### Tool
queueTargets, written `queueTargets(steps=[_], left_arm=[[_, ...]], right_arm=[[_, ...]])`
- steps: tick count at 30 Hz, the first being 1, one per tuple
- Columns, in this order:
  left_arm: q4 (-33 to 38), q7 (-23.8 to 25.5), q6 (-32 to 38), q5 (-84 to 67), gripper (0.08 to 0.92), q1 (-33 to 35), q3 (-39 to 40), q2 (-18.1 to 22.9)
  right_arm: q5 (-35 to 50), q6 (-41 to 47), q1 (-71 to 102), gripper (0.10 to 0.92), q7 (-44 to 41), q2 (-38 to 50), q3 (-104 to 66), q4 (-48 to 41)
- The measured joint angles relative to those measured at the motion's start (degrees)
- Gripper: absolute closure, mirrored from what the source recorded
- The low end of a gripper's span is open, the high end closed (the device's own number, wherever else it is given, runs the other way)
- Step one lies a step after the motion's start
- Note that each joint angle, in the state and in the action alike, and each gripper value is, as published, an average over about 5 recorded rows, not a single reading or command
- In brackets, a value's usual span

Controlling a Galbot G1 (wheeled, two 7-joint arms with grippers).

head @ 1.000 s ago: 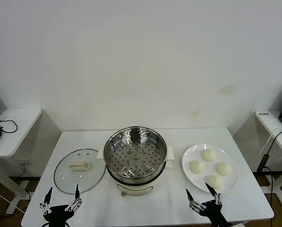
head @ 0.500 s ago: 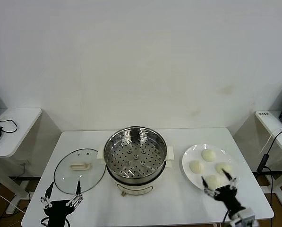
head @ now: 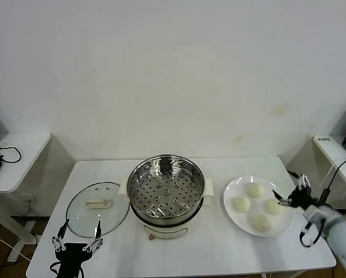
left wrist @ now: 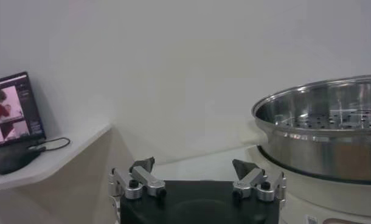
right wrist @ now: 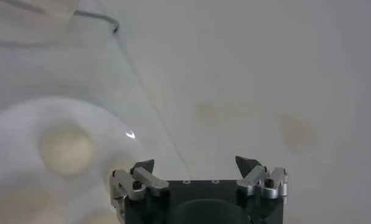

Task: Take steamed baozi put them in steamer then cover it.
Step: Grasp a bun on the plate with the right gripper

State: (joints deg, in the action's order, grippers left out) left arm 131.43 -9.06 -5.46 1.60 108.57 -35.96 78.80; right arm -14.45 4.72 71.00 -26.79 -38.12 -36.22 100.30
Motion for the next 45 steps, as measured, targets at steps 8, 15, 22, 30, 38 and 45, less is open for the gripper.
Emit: queueTargets(steps=[8,15,22,30,38,45], left_arm=[[-0.3,0.7,0.1,0.6,0.177,-0.6,-0.8,-0.4],[-0.2,1.1,0.2,0.8,0.177,-0.8,-1.6,-0.6],[-0.2,1.3,0.2,0.9,0.177,-0.9,-2.5,-0.7],[-0.3,1.5,0.2,0.9,0.177,-0.8,-3.4,-0.7],[-0.4,1.6,0.3,1.0,0.177,-0.8,-3.8,-0.7],[-0.6,1.6,0.4,1.0,0.177,-0.7,-3.9,-0.6]], right_arm=[[0.1,-0.4,-21.9,0.203,-14.2,6.8,18.6,-10.6],[1.3,-1.0,-39.9,0.203,-23.5,7.3,36.4,-19.7],[1.6,-1.6,-51.1,0.203,-27.7,4.7,49.1,-27.6],[0.6,-1.9,-57.0,0.202,-29.1,0.3,57.6,-34.6],[-1.1,-1.9,-59.8,0.202,-29.1,-3.9,61.6,-39.9],[-2.5,-1.4,-60.5,0.202,-28.8,-6.2,62.9,-42.5]])
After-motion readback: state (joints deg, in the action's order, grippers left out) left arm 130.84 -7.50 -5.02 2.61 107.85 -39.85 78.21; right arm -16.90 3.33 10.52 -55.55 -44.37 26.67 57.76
